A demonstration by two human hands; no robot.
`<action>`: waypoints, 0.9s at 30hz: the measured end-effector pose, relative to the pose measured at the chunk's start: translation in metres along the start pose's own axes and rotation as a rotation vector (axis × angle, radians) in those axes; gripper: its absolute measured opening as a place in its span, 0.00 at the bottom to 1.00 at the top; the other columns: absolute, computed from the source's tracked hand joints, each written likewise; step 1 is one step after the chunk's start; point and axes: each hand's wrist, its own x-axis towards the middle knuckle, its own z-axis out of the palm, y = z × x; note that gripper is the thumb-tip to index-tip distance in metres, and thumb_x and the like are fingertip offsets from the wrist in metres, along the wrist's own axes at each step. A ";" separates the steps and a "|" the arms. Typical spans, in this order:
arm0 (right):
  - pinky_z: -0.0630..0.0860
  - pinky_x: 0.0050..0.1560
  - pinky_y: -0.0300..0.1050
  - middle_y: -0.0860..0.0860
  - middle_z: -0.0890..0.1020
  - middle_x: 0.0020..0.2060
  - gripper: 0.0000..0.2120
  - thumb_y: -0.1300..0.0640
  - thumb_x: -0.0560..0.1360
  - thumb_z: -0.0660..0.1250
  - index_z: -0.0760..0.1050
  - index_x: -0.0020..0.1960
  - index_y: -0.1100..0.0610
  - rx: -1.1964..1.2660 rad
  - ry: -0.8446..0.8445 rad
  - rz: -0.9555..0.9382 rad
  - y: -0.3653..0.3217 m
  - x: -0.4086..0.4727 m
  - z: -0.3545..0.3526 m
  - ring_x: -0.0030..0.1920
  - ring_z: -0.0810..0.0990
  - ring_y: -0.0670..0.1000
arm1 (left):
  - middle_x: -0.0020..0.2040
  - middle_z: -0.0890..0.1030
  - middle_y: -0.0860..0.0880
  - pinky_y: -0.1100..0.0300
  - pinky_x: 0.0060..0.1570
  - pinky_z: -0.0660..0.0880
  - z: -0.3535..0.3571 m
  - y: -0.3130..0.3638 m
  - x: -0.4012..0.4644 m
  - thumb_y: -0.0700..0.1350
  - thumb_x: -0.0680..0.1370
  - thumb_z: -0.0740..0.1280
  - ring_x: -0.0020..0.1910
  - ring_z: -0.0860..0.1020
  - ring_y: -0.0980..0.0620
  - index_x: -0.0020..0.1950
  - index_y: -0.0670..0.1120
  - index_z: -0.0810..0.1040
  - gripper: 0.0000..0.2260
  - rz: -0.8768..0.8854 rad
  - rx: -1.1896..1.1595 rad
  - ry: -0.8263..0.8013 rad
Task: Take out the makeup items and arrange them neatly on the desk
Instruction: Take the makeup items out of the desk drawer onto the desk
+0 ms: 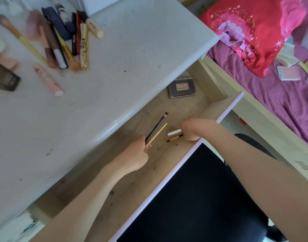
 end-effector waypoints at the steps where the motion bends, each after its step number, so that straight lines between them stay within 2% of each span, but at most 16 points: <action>1: 0.65 0.33 0.40 0.52 0.68 0.32 0.09 0.67 0.75 0.54 0.70 0.40 0.60 0.026 0.045 -0.005 -0.001 -0.006 -0.002 0.31 0.66 0.50 | 0.39 0.74 0.53 0.58 0.33 0.75 -0.002 0.003 -0.009 0.45 0.82 0.53 0.35 0.76 0.54 0.55 0.47 0.66 0.05 0.046 -0.033 0.017; 3: 0.65 0.31 0.41 0.53 0.72 0.35 0.08 0.65 0.77 0.54 0.72 0.48 0.60 0.147 0.126 -0.035 -0.003 -0.024 -0.008 0.33 0.68 0.50 | 0.38 0.76 0.52 0.53 0.37 0.78 -0.010 0.012 -0.030 0.47 0.81 0.53 0.35 0.78 0.51 0.51 0.51 0.65 0.03 0.132 -0.041 0.078; 6: 0.68 0.36 0.42 0.52 0.76 0.38 0.10 0.61 0.79 0.54 0.67 0.40 0.53 0.508 0.215 -0.167 -0.008 -0.059 -0.022 0.36 0.72 0.50 | 0.35 0.77 0.52 0.65 0.34 0.74 -0.034 0.022 -0.058 0.51 0.80 0.51 0.32 0.77 0.55 0.46 0.54 0.64 0.06 0.250 -0.039 0.291; 7: 0.69 0.38 0.41 0.50 0.76 0.38 0.10 0.61 0.79 0.55 0.66 0.40 0.53 0.671 0.240 -0.222 -0.014 -0.072 -0.029 0.37 0.73 0.49 | 0.35 0.78 0.51 0.65 0.33 0.72 -0.045 0.025 -0.066 0.51 0.80 0.50 0.31 0.76 0.56 0.45 0.54 0.64 0.07 0.263 -0.085 0.366; 9: 0.73 0.42 0.40 0.49 0.77 0.37 0.08 0.60 0.80 0.56 0.68 0.42 0.54 0.970 0.303 -0.327 -0.030 -0.093 -0.042 0.37 0.75 0.47 | 0.35 0.79 0.52 0.68 0.30 0.70 -0.066 0.026 -0.076 0.49 0.80 0.52 0.31 0.75 0.59 0.45 0.53 0.65 0.05 0.234 -0.167 0.496; 11: 0.75 0.39 0.37 0.50 0.77 0.35 0.06 0.62 0.80 0.57 0.71 0.46 0.57 1.220 0.369 -0.395 -0.049 -0.100 -0.055 0.34 0.75 0.46 | 0.34 0.80 0.53 0.71 0.28 0.68 -0.087 0.019 -0.080 0.48 0.81 0.54 0.29 0.74 0.63 0.44 0.55 0.65 0.06 0.168 -0.232 0.583; 12: 0.75 0.37 0.36 0.50 0.76 0.34 0.06 0.63 0.79 0.57 0.73 0.49 0.58 1.325 0.384 -0.413 -0.060 -0.101 -0.062 0.33 0.74 0.46 | 0.33 0.80 0.54 0.71 0.27 0.68 -0.095 0.013 -0.081 0.47 0.81 0.55 0.28 0.74 0.62 0.43 0.55 0.65 0.07 0.134 -0.261 0.602; 15: 0.72 0.35 0.38 0.52 0.75 0.35 0.08 0.66 0.78 0.58 0.74 0.55 0.64 1.567 0.335 -0.435 -0.091 -0.092 -0.085 0.33 0.73 0.48 | 0.34 0.80 0.54 0.60 0.36 0.73 -0.116 -0.004 -0.082 0.47 0.80 0.58 0.33 0.76 0.55 0.46 0.52 0.71 0.05 0.055 -0.319 0.663; 18: 0.74 0.33 0.39 0.54 0.75 0.35 0.07 0.68 0.77 0.61 0.75 0.53 0.65 1.714 0.322 -0.437 -0.116 -0.084 -0.113 0.32 0.74 0.49 | 0.37 0.79 0.48 0.53 0.42 0.76 -0.132 -0.009 -0.075 0.46 0.80 0.59 0.37 0.78 0.48 0.49 0.45 0.75 0.08 0.019 -0.357 0.821; 22: 0.76 0.34 0.40 0.57 0.74 0.36 0.06 0.72 0.74 0.62 0.73 0.50 0.67 1.850 0.339 -0.422 -0.140 -0.073 -0.154 0.33 0.74 0.52 | 0.40 0.80 0.39 0.44 0.47 0.76 -0.163 -0.002 -0.055 0.43 0.80 0.59 0.42 0.78 0.38 0.44 0.42 0.76 0.09 0.002 -0.469 0.909; 24: 0.77 0.36 0.43 0.59 0.74 0.36 0.06 0.74 0.73 0.62 0.72 0.49 0.68 1.833 0.372 -0.396 -0.150 -0.066 -0.176 0.33 0.74 0.53 | 0.39 0.78 0.39 0.49 0.44 0.76 -0.180 0.002 -0.044 0.42 0.80 0.59 0.43 0.78 0.38 0.42 0.41 0.75 0.10 0.001 -0.463 0.962; 27: 0.78 0.40 0.48 0.59 0.74 0.33 0.06 0.74 0.73 0.61 0.72 0.49 0.68 1.761 0.413 -0.375 -0.163 -0.055 -0.207 0.32 0.75 0.53 | 0.40 0.77 0.41 0.56 0.38 0.67 -0.200 0.009 -0.027 0.42 0.80 0.57 0.42 0.74 0.42 0.44 0.38 0.78 0.13 -0.037 -0.383 1.011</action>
